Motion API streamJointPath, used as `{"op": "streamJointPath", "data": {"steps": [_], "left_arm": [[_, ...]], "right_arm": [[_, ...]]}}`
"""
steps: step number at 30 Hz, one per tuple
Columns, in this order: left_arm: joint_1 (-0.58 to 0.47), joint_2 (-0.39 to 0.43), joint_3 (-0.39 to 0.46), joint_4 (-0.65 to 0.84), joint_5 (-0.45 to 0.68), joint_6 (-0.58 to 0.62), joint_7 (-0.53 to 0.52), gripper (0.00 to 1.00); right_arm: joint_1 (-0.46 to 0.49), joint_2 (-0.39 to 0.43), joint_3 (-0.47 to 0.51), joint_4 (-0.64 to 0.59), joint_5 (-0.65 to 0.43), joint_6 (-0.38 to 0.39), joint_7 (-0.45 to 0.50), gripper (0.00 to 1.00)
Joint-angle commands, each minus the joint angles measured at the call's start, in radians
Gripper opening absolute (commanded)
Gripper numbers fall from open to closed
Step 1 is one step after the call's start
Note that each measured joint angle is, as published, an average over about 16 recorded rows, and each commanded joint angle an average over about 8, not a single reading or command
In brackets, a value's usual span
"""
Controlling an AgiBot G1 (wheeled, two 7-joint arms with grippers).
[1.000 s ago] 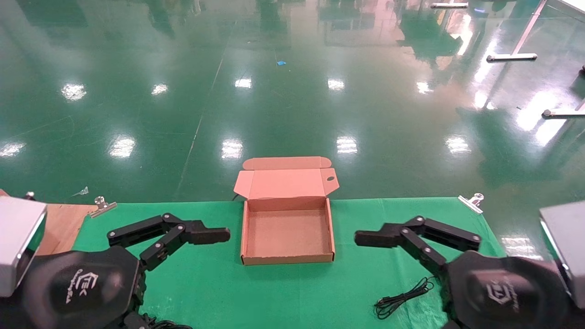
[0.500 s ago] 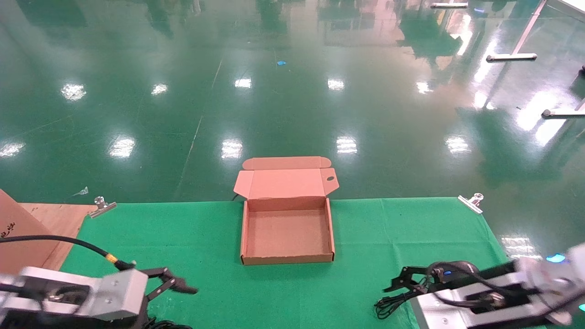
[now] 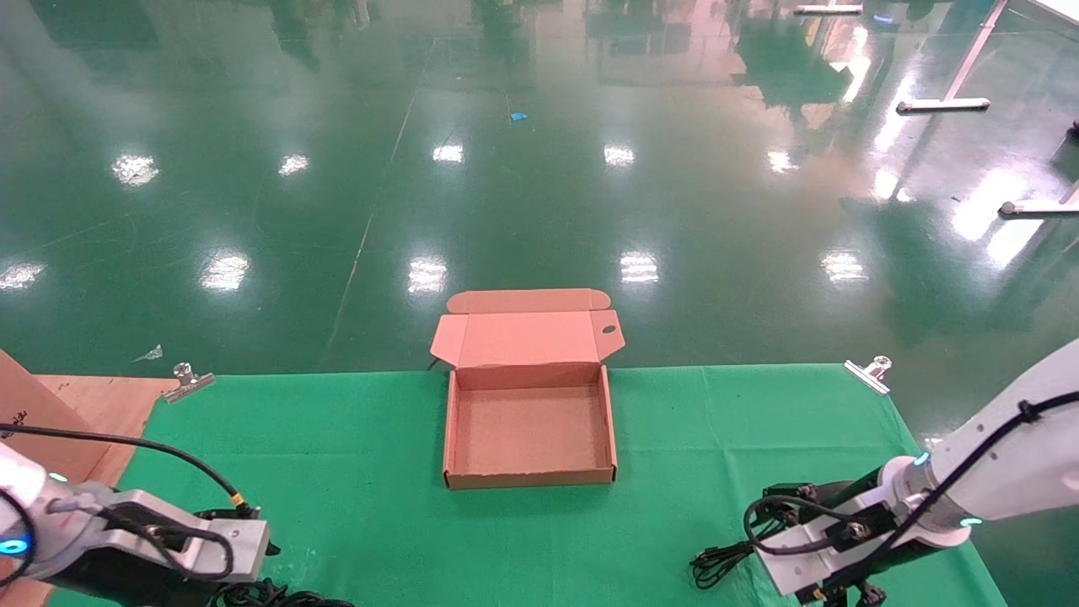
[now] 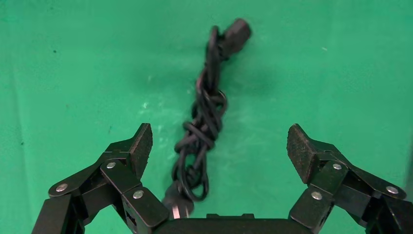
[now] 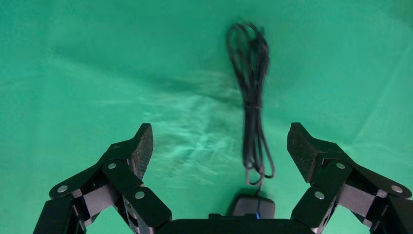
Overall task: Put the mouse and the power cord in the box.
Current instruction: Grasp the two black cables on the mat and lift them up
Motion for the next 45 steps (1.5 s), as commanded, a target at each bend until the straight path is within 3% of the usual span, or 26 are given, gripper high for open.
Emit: {"op": "streamJointPath", "data": {"steps": [1,9,17,21,28,29,30,36,37,38,45], "left_arm": [[-0.005,0.033,0.009,0.071,0.022,-0.038,0.027,1.00],[-0.009,0.114,0.015,0.247,0.034,-0.125,0.109,1.00],[-0.030,0.162,0.020,0.343,0.043,-0.174,0.159,1.00],[-0.035,0.176,0.020,0.374,0.044,-0.196,0.175,1.00],[-0.037,0.178,0.013,0.413,0.036,-0.247,0.192,1.00],[-0.036,0.177,0.011,0.417,0.033,-0.256,0.194,0.97],[-0.036,0.176,0.009,0.420,0.030,-0.265,0.195,0.84],[-0.033,0.173,0.002,0.431,0.021,-0.294,0.211,0.09],[-0.033,0.173,0.002,0.432,0.020,-0.292,0.215,0.00],[-0.033,0.173,0.002,0.433,0.021,-0.289,0.218,0.00],[-0.038,0.171,0.005,0.443,0.025,-0.229,0.241,0.00]], "right_arm": [[0.008,-0.030,-0.005,-0.087,-0.011,0.035,-0.043,1.00],[0.041,-0.115,0.000,-0.311,-0.012,0.171,-0.168,1.00],[0.047,-0.166,0.002,-0.421,-0.020,0.334,-0.228,1.00],[0.051,-0.179,0.008,-0.454,-0.013,0.363,-0.242,1.00],[0.060,-0.183,0.020,-0.495,0.006,0.346,-0.268,1.00],[0.060,-0.183,0.022,-0.500,0.009,0.343,-0.271,0.95],[0.060,-0.183,0.024,-0.504,0.012,0.342,-0.274,0.87],[0.060,-0.184,0.034,-0.524,0.027,0.336,-0.286,0.12],[0.060,-0.184,0.035,-0.526,0.029,0.334,-0.288,0.03],[0.061,-0.185,0.036,-0.528,0.030,0.332,-0.291,0.00],[0.061,-0.188,0.040,-0.542,0.036,0.321,-0.302,0.00]]}}
